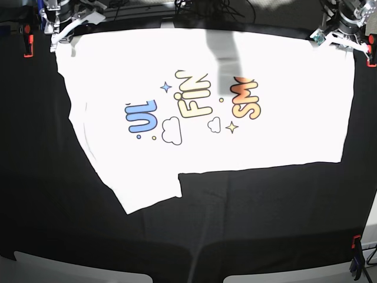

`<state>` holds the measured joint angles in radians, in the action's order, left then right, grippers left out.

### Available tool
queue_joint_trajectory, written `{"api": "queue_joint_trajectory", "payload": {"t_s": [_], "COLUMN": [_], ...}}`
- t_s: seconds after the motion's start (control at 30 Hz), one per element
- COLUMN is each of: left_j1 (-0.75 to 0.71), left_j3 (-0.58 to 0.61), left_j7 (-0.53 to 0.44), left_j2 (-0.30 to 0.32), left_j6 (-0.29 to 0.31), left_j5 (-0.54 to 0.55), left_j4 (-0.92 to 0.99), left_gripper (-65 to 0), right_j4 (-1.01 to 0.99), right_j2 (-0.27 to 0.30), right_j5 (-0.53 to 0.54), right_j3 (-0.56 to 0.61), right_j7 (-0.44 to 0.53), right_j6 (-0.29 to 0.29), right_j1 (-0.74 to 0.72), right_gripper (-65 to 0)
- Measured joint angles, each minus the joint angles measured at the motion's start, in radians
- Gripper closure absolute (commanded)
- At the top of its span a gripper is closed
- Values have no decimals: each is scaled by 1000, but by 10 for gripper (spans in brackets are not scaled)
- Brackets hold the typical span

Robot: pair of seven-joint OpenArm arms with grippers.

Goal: Layout the t-shirt on the table in an organized manner, then fold the t-shirt properly
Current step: 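Lower the shoulders onto the table and open both grippers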

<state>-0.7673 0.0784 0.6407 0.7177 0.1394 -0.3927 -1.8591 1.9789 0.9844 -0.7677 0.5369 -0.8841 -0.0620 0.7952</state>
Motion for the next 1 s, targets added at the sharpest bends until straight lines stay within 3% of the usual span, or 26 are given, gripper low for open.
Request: {"api": "queue_joint_trajectory", "payload": {"t_s": [0.2, 0.33, 0.37, 0.47, 0.53, 0.67, 0.73, 0.87, 1.0], "left_j1": [0, 0, 0, -1, 0, 0, 0, -6, -10], "left_j3": [0, 0, 0, 0, 0, 0, 0, 0, 1], "left_j7": [40, 40, 40, 51, 52, 58, 125, 338, 382], "left_j2": [0, 0, 0, 1, 3, 3, 0, -3, -3], "left_j6": [3, 3, 3, 2, 2, 0, 0, -13, -77], "left_j5": [1, 0, 0, -5, -8, -7, 8, 100, 97], "left_j4": [-1, -1, -1, -3, -3, -3, -9, -40, -97], "left_gripper": [0, 0, -24, -182, -207, -207, -207, -207, -207], "right_j4": [0, 0, 0, 0, 0, 0, 0, 13, 50], "right_j2": [5, 6, 7, 8, 8, 8, 8, 11, 10], "right_j5": [0, 1, 1, 8, 8, 58, 108, 105, 106], "right_j3": [0, 0, 0, 0, -1, -1, 1, 55, 144], "right_j7": [9, 98, 125, 130, 124, 124, 124, 145, 158], "right_j6": [0, 0, 0, 0, 0, 3, 0, -17, -18], "right_j1": [0, 0, 0, 0, 0, 0, 1, 23, 31], "right_gripper": [0, 0, 0, 0, 0, -114, -137, -137, -137]}}
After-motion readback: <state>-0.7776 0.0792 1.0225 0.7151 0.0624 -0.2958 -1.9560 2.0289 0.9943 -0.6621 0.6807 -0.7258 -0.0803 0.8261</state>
